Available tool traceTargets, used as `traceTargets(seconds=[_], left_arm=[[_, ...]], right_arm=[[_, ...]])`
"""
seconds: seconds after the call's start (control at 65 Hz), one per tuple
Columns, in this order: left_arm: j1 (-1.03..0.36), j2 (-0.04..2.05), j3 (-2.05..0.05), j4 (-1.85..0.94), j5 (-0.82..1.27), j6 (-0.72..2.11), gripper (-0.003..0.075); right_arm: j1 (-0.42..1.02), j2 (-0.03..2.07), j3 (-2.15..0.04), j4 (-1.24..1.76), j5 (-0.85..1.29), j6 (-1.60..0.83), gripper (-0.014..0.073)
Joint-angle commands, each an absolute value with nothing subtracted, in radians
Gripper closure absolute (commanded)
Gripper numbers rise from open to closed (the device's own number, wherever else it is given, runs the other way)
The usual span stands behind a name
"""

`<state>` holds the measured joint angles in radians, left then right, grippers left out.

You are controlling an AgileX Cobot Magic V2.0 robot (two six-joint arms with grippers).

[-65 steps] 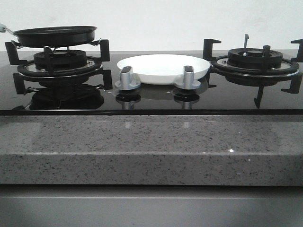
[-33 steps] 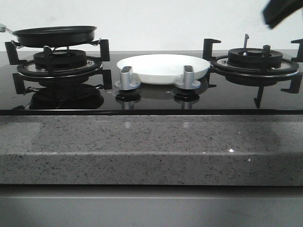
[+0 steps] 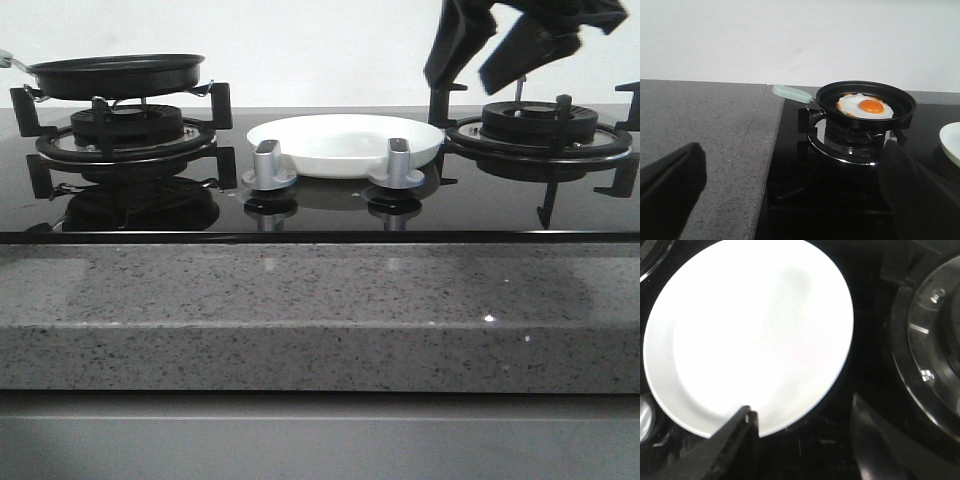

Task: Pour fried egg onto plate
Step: 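Lower the right gripper onto the white plate rim and grasp it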

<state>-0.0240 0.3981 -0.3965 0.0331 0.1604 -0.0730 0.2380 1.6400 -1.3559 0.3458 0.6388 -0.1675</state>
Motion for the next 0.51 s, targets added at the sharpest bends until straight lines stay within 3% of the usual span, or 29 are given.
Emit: traceTargets(seconds=[0.0, 0.492], left_arm=[[-0.032, 0.412, -0.433, 0.034, 0.069, -0.082, 0.0030], [-0.032, 0.412, -0.433, 0.034, 0.071, -0.082, 0.0030]], right_arm=[[0.239, 1.654, -1.457, 0.367, 0.641, -0.176, 0.0216], [0.203, 1.849, -1.700, 0.362, 0.787, -0.176, 0.0223]])
